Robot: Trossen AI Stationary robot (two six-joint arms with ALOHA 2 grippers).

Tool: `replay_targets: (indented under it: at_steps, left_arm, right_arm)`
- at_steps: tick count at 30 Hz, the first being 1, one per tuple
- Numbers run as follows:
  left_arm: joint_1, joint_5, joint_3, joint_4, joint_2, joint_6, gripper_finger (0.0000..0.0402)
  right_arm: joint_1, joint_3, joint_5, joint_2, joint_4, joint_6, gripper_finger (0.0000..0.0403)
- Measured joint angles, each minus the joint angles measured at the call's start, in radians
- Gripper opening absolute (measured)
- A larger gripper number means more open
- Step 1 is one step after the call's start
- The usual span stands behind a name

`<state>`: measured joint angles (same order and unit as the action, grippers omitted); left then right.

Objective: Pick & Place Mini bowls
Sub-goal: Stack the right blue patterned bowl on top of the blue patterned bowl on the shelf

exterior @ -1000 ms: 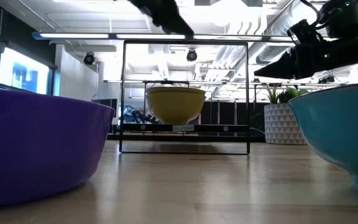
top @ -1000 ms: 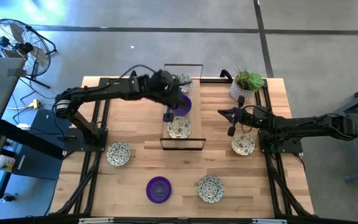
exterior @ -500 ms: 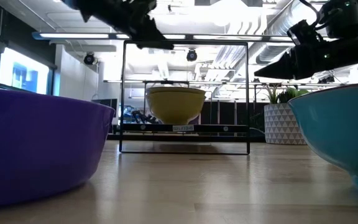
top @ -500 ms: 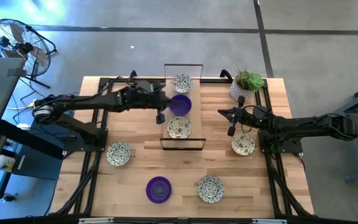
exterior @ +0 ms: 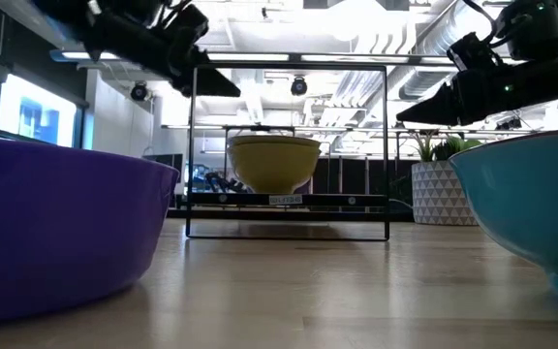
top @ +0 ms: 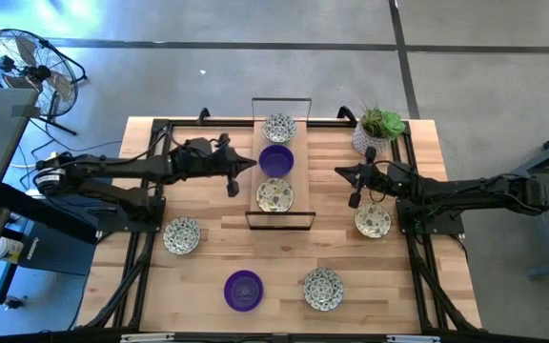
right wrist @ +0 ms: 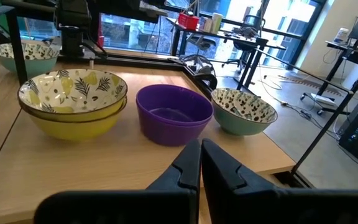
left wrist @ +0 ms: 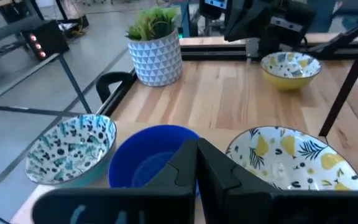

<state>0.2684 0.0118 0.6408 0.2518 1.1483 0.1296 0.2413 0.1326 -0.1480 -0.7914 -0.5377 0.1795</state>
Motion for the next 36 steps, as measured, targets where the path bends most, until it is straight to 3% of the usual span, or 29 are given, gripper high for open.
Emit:
replay_targets:
  at_steps: [3,7,10,15,23,29,36]
  left_arm:
    - [0.000,-0.014,-0.048,0.046,-0.013,-0.064,0.0000]
    - [0.000,-0.063,-0.056,-0.011,-0.010,-0.191,0.0001]
    - [0.000,-0.135,-0.056,-0.023,0.018,-0.183,0.0000]
    - [0.000,-0.071,-0.056,-0.002,0.013,-0.142,0.0000]
    - [0.000,-0.055,-0.234,0.329,-0.035,-0.140,0.0000]
    - [0.000,0.018,-0.314,0.386,-0.073,-0.133,0.0000]
    - [0.000,0.025,-0.318,0.382,-0.072,-0.090,0.0000]
  right_arm:
    - [0.000,0.000,0.000,0.000,0.000,0.000,0.0003]
    - [0.000,0.000,-0.001,0.000,-0.005,-0.007,0.0001]
    - [0.000,0.000,-0.003,0.000,0.001,-0.019,0.0002]
    - [0.000,0.000,-0.023,0.000,0.054,-0.033,0.0001]
    - [-0.055,0.013,-0.038,0.002,0.102,-0.025,0.0001]
    - [-0.118,0.150,-0.095,0.002,0.398,-0.053,0.0001]
    - [-0.231,0.330,-0.100,-0.007,0.757,-0.228,0.0005]
